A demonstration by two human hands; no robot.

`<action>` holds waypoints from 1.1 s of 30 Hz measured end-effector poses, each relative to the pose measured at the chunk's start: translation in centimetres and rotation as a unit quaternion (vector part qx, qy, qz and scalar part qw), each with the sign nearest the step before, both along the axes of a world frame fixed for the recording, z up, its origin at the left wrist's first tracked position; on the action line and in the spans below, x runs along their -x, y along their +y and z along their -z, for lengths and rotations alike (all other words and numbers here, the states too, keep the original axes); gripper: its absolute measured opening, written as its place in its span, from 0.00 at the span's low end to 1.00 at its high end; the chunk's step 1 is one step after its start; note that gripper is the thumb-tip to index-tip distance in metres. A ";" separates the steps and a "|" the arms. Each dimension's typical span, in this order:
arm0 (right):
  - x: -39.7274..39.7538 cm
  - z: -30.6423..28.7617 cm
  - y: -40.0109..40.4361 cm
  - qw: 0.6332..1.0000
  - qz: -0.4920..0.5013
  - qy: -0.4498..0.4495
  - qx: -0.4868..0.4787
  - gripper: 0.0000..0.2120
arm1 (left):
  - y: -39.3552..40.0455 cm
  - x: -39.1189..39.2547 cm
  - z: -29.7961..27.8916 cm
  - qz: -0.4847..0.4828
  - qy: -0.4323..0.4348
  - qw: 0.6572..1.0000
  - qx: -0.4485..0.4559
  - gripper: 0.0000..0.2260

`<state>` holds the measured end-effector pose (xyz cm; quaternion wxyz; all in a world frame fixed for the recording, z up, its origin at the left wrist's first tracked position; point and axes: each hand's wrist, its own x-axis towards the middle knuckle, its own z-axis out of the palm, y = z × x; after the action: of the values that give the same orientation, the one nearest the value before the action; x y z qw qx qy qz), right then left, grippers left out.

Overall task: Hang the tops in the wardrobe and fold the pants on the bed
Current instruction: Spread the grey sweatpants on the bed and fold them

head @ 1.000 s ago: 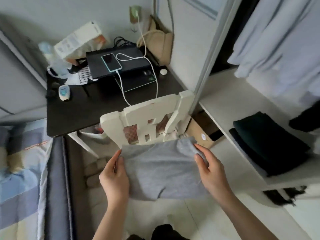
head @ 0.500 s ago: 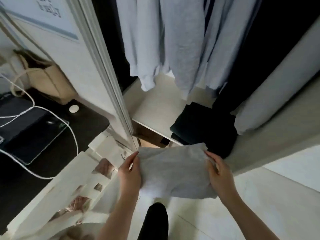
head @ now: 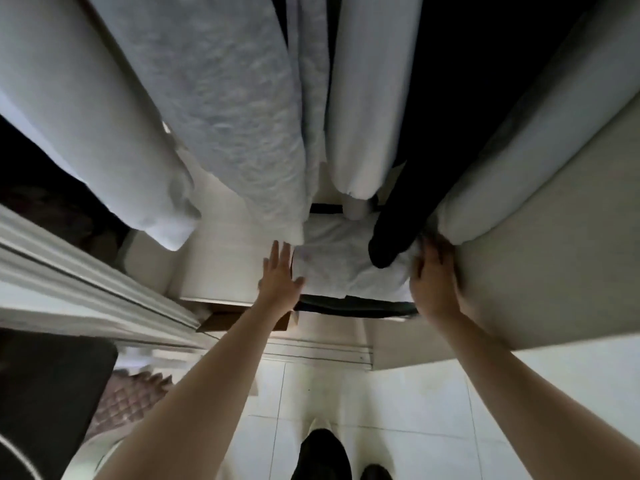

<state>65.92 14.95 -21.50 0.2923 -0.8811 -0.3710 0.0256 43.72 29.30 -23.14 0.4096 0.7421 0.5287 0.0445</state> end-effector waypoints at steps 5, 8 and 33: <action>2.7 2.5 -0.9 0.952 -0.149 -0.212 0.164 0.31 | -3.5 -0.7 3.6 0.294 0.160 0.903 -0.268 0.40; 2.8 4.1 -1.2 0.909 -0.213 -0.301 0.197 0.31 | -3.0 -1.8 3.8 0.310 0.208 0.879 -0.297 0.38; 1.6 3.9 -3.4 0.901 -0.226 -0.266 0.257 0.31 | -3.6 1.4 4.5 0.307 0.254 0.872 -0.284 0.35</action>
<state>64.33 11.56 -25.41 -0.0673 -0.7922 -0.6044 -0.0499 42.31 25.71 -27.63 0.0261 0.9370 0.3248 -0.1257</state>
